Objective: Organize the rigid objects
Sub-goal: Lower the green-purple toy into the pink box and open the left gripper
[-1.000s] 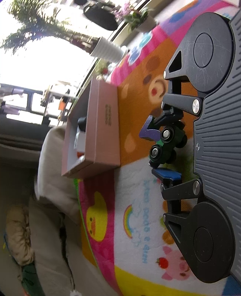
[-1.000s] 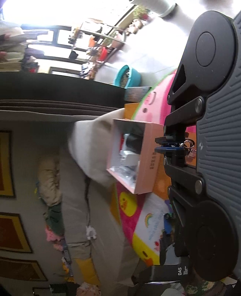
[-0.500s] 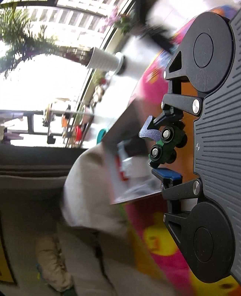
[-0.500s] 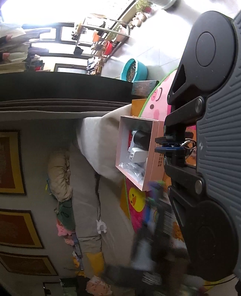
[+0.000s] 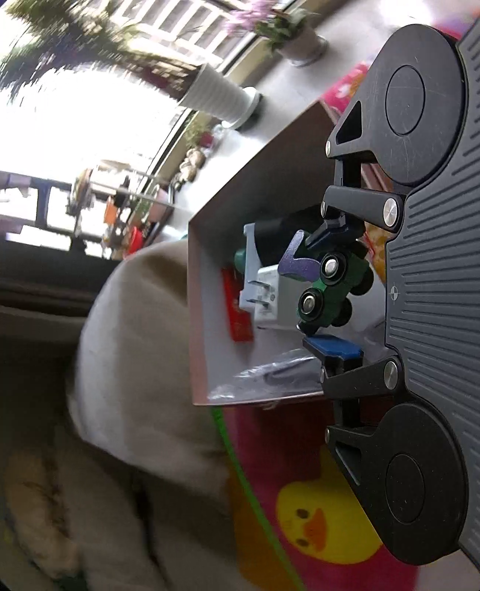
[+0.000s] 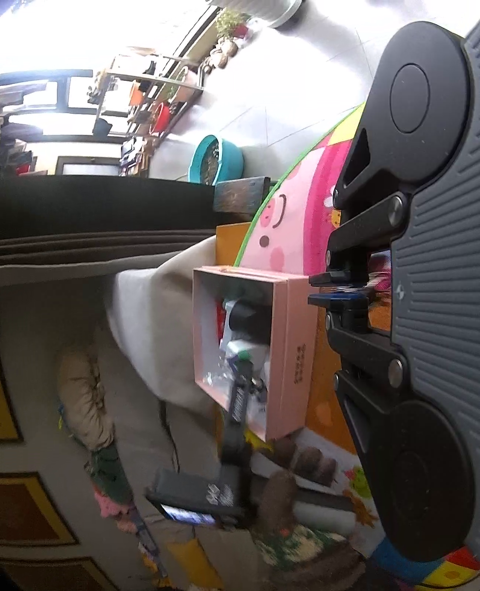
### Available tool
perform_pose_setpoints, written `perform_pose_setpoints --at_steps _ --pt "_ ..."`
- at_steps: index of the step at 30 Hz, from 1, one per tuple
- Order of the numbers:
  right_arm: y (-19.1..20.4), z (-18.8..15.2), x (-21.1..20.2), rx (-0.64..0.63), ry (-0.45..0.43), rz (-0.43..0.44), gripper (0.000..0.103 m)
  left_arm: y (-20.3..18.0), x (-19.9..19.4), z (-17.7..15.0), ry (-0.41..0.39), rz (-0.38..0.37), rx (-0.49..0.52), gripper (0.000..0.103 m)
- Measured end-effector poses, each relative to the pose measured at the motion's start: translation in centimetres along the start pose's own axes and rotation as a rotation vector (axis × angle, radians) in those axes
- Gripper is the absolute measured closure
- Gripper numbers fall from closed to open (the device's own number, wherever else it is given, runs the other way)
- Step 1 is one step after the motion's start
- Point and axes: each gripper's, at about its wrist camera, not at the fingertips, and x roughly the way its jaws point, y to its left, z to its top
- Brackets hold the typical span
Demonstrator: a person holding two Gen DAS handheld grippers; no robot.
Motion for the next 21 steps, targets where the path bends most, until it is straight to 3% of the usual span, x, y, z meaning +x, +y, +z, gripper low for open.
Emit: perform_pose_setpoints --at_steps 10,13,16,18,19,20,21 --pt "1.5 4.8 1.9 -0.029 -0.045 0.015 0.1 0.1 -2.6 0.1 -0.02 -0.022 0.063 0.047" --pt "1.0 4.7 2.1 -0.059 -0.044 -0.041 0.099 0.0 -2.7 0.0 -0.013 -0.044 0.081 0.047" --pt "-0.9 3.4 2.4 -0.039 -0.007 -0.084 0.095 -0.2 -2.3 0.1 -0.005 -0.016 0.089 0.048" --pt "-2.3 2.1 2.8 -0.023 0.038 -0.107 0.073 -0.8 -2.3 0.4 0.004 -0.003 0.13 0.05" --pt "-3.0 1.4 3.0 -0.006 0.058 -0.111 0.041 -0.9 -2.4 0.6 -0.003 -0.008 0.136 0.048" --pt "-4.0 0.5 3.2 0.024 0.074 -0.11 0.018 -1.1 -2.9 0.8 -0.029 0.011 0.131 0.051" --pt "-4.8 -0.2 3.3 0.051 0.083 -0.106 0.016 -1.0 -3.3 0.9 -0.059 0.008 0.117 0.052"
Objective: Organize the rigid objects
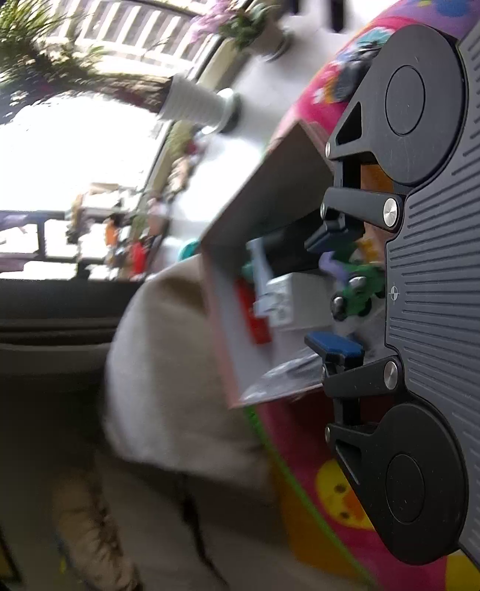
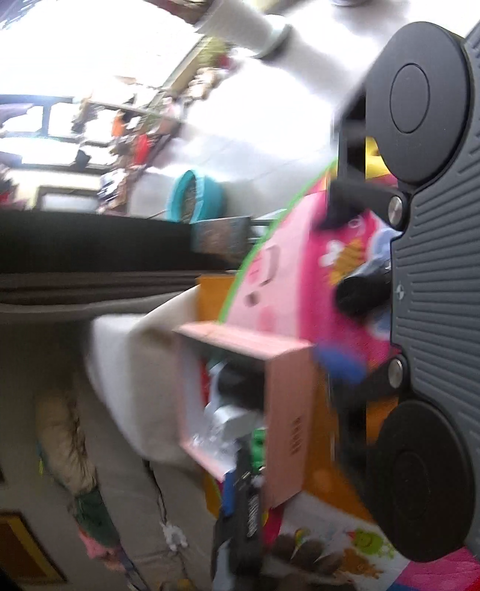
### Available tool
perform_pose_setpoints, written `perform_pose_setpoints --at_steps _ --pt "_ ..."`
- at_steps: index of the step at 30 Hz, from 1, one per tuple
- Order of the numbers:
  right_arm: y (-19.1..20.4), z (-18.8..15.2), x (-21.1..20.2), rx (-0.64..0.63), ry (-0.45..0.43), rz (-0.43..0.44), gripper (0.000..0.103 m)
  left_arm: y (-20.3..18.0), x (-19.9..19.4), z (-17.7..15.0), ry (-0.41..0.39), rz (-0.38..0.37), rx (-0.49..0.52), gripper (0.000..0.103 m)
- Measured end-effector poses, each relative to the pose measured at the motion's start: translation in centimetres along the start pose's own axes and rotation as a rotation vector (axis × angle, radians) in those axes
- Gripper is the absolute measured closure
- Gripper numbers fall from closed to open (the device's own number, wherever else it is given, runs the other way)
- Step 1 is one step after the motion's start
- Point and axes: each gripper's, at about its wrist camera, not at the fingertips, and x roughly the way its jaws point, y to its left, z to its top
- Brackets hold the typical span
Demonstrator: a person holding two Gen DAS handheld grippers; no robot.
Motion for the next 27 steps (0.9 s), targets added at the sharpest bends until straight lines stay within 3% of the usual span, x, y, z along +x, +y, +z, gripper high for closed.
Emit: perform_pose_setpoints --at_steps 2,5,13,15,18,19,21,23,27 --pt "-1.2 -1.3 0.8 0.041 0.041 0.011 0.016 0.7 -0.8 0.4 -0.045 -0.045 -0.077 0.05" --pt "-1.7 -2.9 2.1 0.065 0.082 0.036 0.016 1.0 -2.2 0.6 -0.083 -0.05 -0.118 0.052" --pt "-1.4 -5.0 6.0 0.105 0.131 0.063 0.016 1.4 -6.6 -2.9 -0.076 -0.098 -0.228 0.053" --pt "-0.9 -4.7 6.5 0.091 0.106 0.053 0.022 1.5 -7.2 -4.1 -0.07 -0.103 -0.26 0.053" --pt "0.3 -3.9 7.0 0.026 0.087 0.04 0.039 1.7 -7.9 -5.8 -0.049 -0.116 -0.308 0.053" --pt "0.5 -3.5 7.0 0.013 0.086 0.033 0.054 1.8 -8.1 -6.2 -0.041 -0.121 -0.316 0.053" --pt "0.9 -2.8 6.7 -0.013 0.099 0.051 0.063 1.8 -8.6 -7.1 -0.028 -0.125 -0.321 0.053" --pt "1.1 -2.5 5.9 -0.02 0.093 0.061 0.082 1.8 -9.1 -8.0 -0.007 -0.128 -0.312 0.053" --pt "1.9 -1.9 2.8 -0.036 0.065 0.079 0.096 2.3 -9.3 -9.6 0.026 -0.125 -0.318 0.053"
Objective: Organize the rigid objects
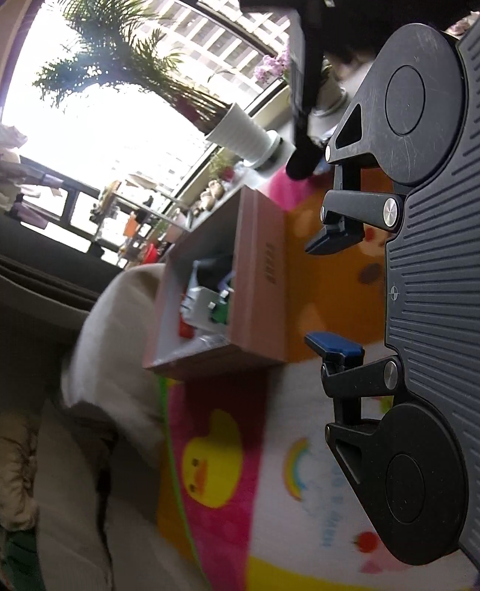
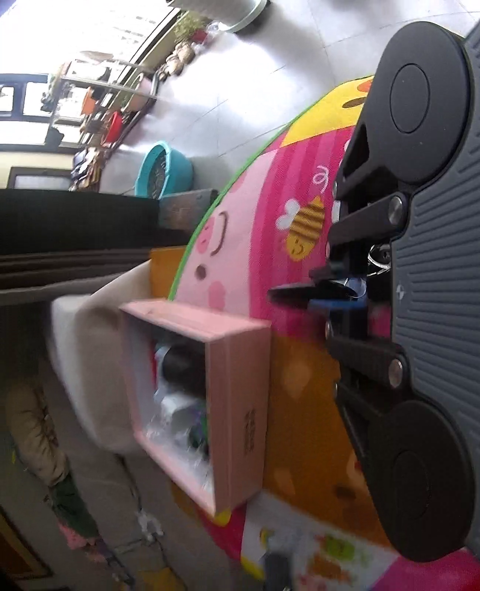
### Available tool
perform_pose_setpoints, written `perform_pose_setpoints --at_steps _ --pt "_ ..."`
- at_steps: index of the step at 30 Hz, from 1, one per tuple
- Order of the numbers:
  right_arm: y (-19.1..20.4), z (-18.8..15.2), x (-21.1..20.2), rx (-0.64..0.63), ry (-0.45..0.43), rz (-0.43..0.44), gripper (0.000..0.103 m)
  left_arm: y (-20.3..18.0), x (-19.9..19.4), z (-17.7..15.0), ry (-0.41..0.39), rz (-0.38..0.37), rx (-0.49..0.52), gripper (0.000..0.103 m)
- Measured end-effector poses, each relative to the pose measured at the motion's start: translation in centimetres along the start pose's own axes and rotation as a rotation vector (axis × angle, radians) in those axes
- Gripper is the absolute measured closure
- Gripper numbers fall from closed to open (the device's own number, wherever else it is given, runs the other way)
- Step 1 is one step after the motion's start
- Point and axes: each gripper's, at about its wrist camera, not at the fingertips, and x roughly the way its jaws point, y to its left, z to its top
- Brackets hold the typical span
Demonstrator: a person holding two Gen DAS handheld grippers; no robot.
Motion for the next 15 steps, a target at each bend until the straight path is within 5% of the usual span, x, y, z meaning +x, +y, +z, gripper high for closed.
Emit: perform_pose_setpoints --at_steps 2,9,10,13,15 --pt "0.6 0.2 -1.6 -0.024 -0.028 -0.009 0.103 0.6 -0.2 -0.5 0.002 0.002 -0.028 0.053" --pt "0.7 0.7 -3.9 -0.042 -0.056 0.003 0.099 1.4 -1.2 -1.5 -0.011 0.005 -0.071 0.053" --pt "0.5 0.4 -3.7 -0.043 -0.049 -0.004 0.09 1.4 -1.3 -1.6 -0.011 0.005 -0.071 0.053" --pt "0.0 -1.1 -2.5 -0.037 -0.023 -0.044 0.035 1.4 -1.4 -1.8 -0.001 0.001 -0.069 0.053" --pt "-0.5 -2.5 -1.6 -0.019 -0.011 -0.062 0.032 1.5 -1.1 -1.9 0.01 0.004 -0.067 0.053"
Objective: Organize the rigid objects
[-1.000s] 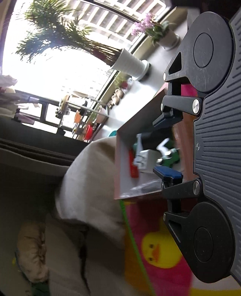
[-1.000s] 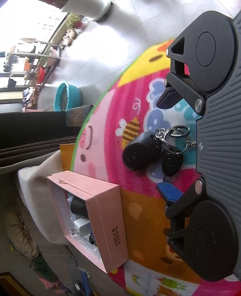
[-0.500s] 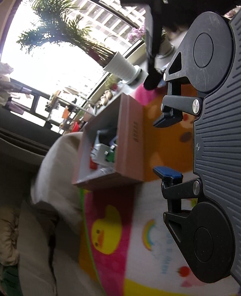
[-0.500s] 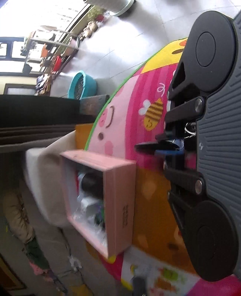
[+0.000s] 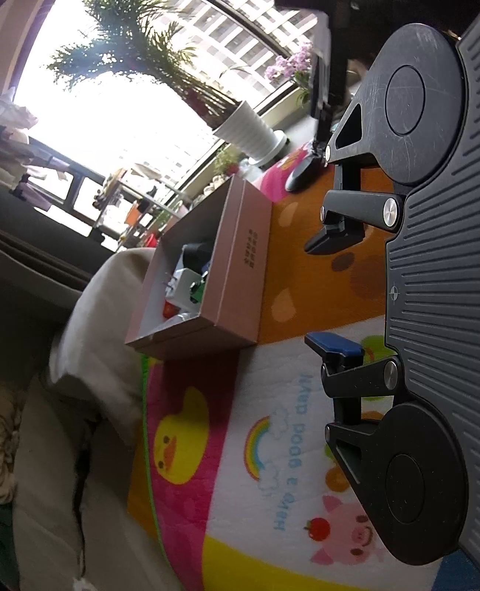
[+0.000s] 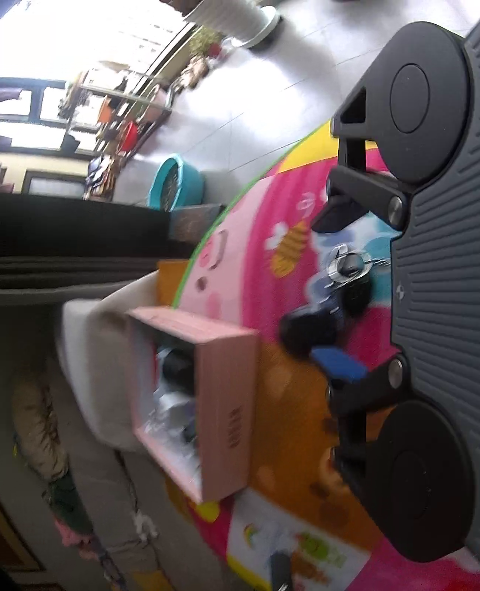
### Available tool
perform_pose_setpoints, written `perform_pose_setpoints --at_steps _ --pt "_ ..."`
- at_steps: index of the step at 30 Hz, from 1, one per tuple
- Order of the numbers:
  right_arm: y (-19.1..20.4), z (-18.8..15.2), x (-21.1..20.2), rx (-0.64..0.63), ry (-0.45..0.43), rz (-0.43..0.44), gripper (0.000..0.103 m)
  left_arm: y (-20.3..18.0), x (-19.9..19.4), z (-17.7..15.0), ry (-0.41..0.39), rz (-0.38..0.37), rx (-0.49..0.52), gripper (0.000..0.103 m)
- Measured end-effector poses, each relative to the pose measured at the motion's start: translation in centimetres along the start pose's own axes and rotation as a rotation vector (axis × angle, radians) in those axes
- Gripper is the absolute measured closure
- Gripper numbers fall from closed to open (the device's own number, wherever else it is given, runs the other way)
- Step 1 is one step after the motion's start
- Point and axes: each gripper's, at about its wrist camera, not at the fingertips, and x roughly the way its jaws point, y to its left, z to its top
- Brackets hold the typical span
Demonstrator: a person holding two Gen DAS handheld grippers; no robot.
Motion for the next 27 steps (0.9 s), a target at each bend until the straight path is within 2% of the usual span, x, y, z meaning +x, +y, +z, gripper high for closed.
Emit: perform_pose_setpoints --at_steps 3,4,5,7,9,11,13,14,19,21,27 --pt "-0.7 -1.6 1.9 0.058 0.057 0.024 0.032 -0.2 0.7 0.0 0.015 0.005 -0.005 0.053" --pt "-0.8 -2.1 2.6 0.071 0.07 0.03 0.026 -0.3 0.8 0.0 0.02 0.006 -0.005 0.053" --pt "-1.0 -2.3 2.8 0.086 0.033 0.023 0.024 -0.4 1.0 -0.1 0.025 0.005 -0.004 0.053" --pt "-1.0 -2.1 3.4 0.105 0.022 0.008 0.024 -0.7 1.3 -0.3 0.035 -0.002 0.002 0.053" --pt "-0.7 -1.5 3.8 0.114 0.025 0.001 0.034 -0.9 1.4 -0.6 0.042 -0.005 0.006 0.053" --pt "0.3 -1.0 3.6 0.07 0.017 -0.026 0.063 -1.0 1.4 -0.7 0.045 -0.006 0.005 0.053" --pt "0.9 -0.7 3.2 0.04 0.023 -0.008 0.066 -0.8 1.4 -0.9 0.047 -0.002 0.001 0.053" --pt "1.2 -0.6 3.0 0.045 0.024 0.011 0.074 -0.7 1.4 -0.9 0.049 0.001 -0.002 0.053" --pt "2.7 0.5 0.7 0.003 -0.011 0.028 0.076 -0.4 1.2 -1.2 0.053 0.003 -0.014 0.053" --pt "3.0 1.3 -0.8 -0.015 -0.04 0.043 0.101 -0.4 1.1 -1.3 0.051 0.0 -0.019 0.053" --pt "3.9 4.6 -5.1 -0.066 -0.12 0.058 0.103 -0.2 0.6 -1.8 0.042 -0.009 -0.039 0.053"
